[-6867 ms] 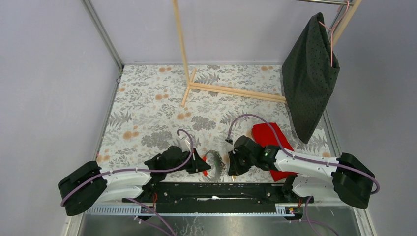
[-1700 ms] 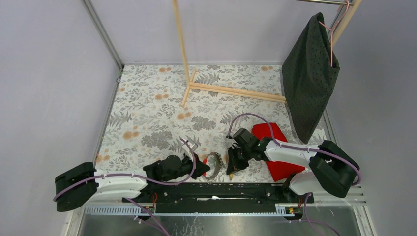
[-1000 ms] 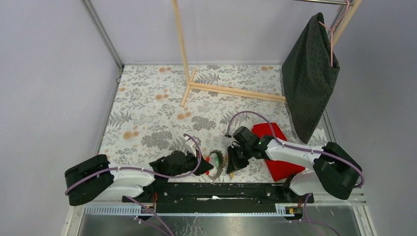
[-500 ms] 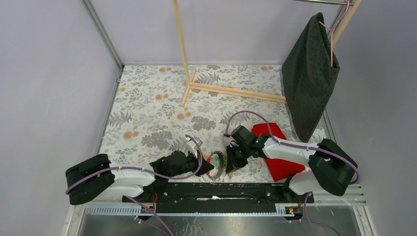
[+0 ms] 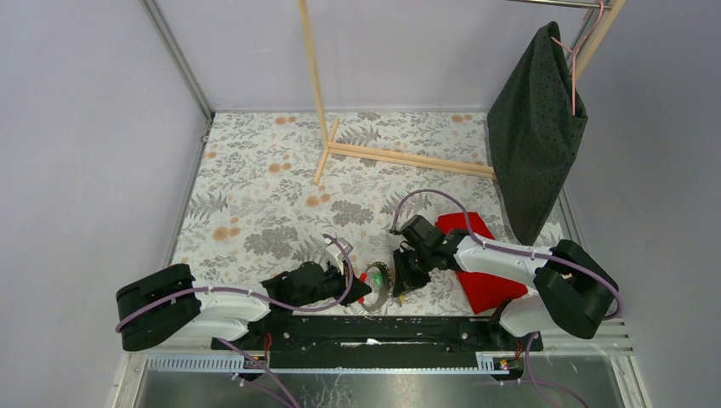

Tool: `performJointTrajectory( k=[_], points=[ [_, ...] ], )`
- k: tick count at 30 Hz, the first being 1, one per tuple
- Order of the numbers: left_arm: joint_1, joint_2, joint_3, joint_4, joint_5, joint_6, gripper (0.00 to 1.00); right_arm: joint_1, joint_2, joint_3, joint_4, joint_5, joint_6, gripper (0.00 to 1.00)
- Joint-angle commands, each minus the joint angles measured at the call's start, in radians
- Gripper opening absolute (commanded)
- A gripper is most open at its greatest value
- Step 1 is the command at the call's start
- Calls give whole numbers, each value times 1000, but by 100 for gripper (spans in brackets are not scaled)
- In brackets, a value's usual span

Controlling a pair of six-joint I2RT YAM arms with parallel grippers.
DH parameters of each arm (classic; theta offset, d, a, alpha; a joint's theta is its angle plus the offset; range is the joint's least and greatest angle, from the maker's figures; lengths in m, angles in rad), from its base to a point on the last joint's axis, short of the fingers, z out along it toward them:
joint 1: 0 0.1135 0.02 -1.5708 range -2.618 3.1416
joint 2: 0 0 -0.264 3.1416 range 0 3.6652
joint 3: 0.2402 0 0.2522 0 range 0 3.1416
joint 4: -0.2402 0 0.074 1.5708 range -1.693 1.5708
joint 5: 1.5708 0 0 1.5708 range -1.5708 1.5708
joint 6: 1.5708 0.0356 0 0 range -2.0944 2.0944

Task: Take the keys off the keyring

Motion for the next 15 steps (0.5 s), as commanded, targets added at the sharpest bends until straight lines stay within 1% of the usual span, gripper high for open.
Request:
performJointTrajectory(
  k=[1, 6, 15],
  points=[
    [-6, 21, -8, -155, -87, 51, 0, -12, -31, 29, -33, 14, 5, 0],
    [-5, 34, 0, -168, -111, 45, 0, -13, -49, 36, -32, -19, -2, 0],
    [-5, 52, -13, -155, -143, 9, 0, -12, -64, 37, -65, -17, -12, 0]
  ],
)
